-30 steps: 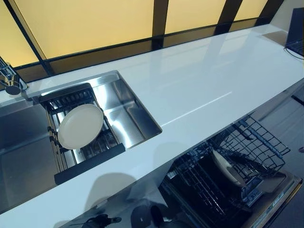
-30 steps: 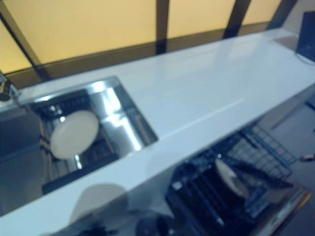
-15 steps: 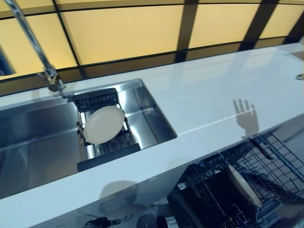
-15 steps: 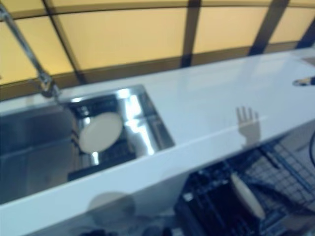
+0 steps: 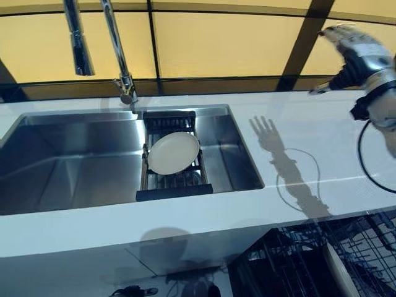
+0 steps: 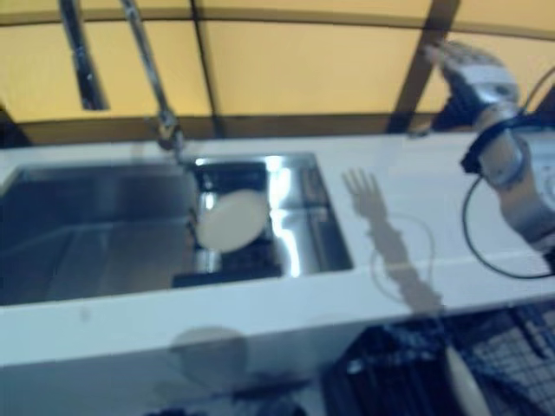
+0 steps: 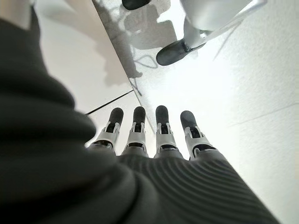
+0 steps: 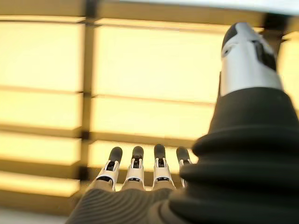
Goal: Take plates into dishwasher
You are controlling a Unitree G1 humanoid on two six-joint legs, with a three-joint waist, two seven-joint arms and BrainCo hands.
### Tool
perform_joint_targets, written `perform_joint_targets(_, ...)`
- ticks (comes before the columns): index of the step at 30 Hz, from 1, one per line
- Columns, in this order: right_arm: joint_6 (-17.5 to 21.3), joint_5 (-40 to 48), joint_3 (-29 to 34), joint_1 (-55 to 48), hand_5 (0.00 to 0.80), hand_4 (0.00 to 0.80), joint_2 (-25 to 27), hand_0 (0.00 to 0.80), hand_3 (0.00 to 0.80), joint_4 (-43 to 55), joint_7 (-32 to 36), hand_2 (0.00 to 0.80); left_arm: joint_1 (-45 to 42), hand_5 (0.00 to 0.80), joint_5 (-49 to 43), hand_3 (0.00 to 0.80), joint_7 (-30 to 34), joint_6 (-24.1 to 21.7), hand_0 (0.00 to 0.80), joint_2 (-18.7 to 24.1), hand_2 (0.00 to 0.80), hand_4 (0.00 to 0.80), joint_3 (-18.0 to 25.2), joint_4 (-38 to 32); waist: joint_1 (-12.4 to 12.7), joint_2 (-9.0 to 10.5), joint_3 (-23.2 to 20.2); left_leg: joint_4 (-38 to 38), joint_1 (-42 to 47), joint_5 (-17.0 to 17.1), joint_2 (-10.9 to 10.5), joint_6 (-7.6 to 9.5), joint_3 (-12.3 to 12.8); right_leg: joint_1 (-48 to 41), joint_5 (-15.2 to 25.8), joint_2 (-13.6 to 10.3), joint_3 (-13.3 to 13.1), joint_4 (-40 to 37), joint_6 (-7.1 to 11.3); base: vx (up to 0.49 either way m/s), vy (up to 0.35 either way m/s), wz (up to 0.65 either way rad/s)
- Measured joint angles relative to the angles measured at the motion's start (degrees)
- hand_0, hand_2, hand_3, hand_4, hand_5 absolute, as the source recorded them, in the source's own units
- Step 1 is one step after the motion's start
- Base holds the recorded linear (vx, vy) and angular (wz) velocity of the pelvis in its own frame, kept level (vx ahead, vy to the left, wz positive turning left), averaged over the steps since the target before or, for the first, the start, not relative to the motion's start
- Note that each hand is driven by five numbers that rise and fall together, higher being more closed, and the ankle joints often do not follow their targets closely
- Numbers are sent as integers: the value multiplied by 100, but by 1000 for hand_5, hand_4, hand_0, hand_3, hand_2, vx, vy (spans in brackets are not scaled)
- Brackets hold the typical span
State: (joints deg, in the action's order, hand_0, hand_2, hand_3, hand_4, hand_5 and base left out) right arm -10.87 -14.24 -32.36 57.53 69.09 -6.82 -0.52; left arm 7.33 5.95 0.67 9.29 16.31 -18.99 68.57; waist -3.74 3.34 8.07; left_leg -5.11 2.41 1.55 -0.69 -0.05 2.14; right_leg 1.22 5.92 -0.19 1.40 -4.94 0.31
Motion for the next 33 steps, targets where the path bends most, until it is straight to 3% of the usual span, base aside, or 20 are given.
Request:
perform_joint_targets(6,74,-267,-379,69,0,0,-669,0,0,1,504,0,-13,0,59,0,-12,1,0,-1,0,0,1,-5,164,80,62,23,-100,70,-53,20,-308,-12,-55,-64,229,1,7,18,46,26)
perform_joint_targets(15,85,-664,-745,215,0,0,-1399,0,0,-48,882,0,-24,0,185,0,-52,1,0,56,0,0,4,-9,477,210,173,23,-221,146,-90,11,-600,-17,-104,-117,323,1,51,2,25,20)
perform_joint_targets(21,53,-667,-945,379,0,0,-1480,0,0,-52,964,0,-81,0,410,0,-124,7,0,92,0,0,83,-3,508,340,287,28,-312,157,-97,3,-711,-7,-112,-127,438,1,54,2,19,10)
perform_joint_targets(25,44,-666,-966,415,0,0,-1477,0,0,-15,1067,0,-108,0,641,0,-204,32,0,133,0,0,449,0,620,438,346,29,-325,156,-93,1,-719,-1,-121,-124,455,2,59,0,0,1)
perform_joint_targets(33,-19,-660,-1136,424,0,0,-1503,0,0,107,1400,0,-121,0,664,0,-241,0,0,338,0,0,454,7,634,597,439,37,-433,159,-95,-3,-770,74,-130,-126,455,3,69,-5,-2,3)
